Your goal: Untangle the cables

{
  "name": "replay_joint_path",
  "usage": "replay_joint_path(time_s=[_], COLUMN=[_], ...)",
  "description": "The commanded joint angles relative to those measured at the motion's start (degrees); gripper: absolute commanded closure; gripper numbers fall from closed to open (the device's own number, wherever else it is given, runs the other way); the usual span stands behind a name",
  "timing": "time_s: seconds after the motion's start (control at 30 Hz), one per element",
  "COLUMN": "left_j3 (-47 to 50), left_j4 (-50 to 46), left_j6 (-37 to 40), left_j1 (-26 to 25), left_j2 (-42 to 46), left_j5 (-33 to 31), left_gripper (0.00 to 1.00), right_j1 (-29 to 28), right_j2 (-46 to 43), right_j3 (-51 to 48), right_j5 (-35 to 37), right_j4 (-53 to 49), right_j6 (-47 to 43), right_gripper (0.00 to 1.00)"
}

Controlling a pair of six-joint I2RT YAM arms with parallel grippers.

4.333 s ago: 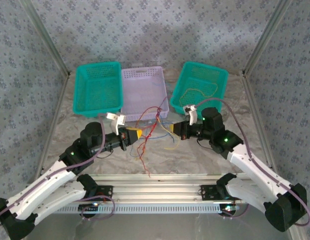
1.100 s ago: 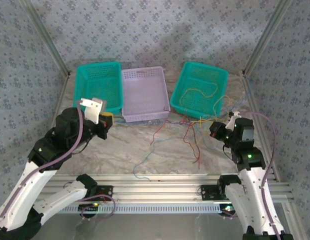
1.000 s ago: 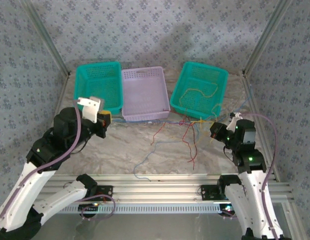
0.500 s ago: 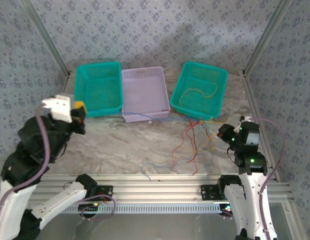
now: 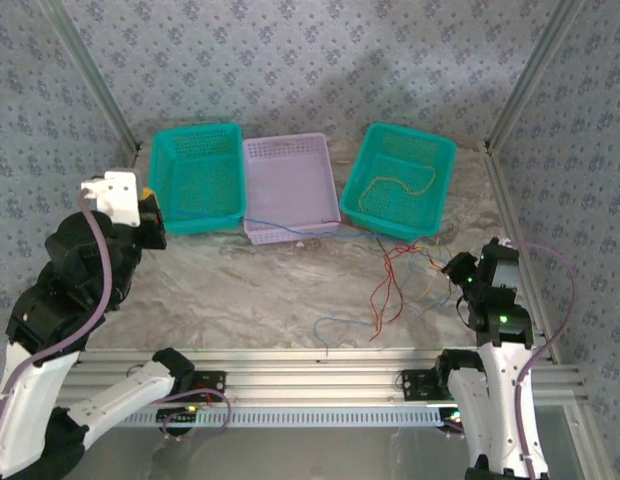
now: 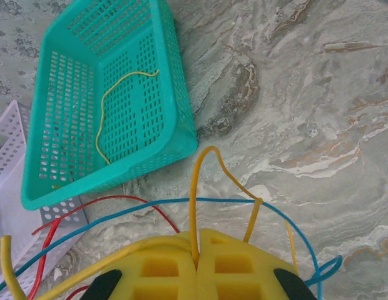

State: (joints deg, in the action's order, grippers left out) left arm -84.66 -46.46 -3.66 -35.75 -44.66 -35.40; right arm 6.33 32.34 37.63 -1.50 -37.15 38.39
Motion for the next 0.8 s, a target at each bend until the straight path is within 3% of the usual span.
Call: replay_joint_path(time_s=[0.0,0.27,0.47,0.6,0.77], left_j3=[-4.7,-8.4,-11.2,-13.6,-16.5], left_j4=[6.1,6.7,4.7,9.1,5.9], left_j6=[3.4,6.6,4.5,5.8,2.3], left_j1=[0.9,0.5,0.6,0.6,0.5], left_j2=[2.2,0.5,-2.2,-3.9,-8.2], left_j5=[-12.7,-21.1,-18.5,-17.2,-10.3], left_gripper=[1.00,1.00,1.00,1.00,1.00], right_j1=[2.8,6.6,6.6,6.5,3.5], right_j2=[1.9,5.1,6.7,8.6,10.4], right_j3=[-1.8,-3.8,-2.5,-2.7,-2.4], right_j5=[8.3,5.1,3.5,4.2,-0.2], right_j4=[-2.1,1.4,2.5,4.7,9.0], right_j6=[2.8,4.2,3.5,1.5,-0.5], right_gripper=[1.00,1.00,1.00,1.00,1.00])
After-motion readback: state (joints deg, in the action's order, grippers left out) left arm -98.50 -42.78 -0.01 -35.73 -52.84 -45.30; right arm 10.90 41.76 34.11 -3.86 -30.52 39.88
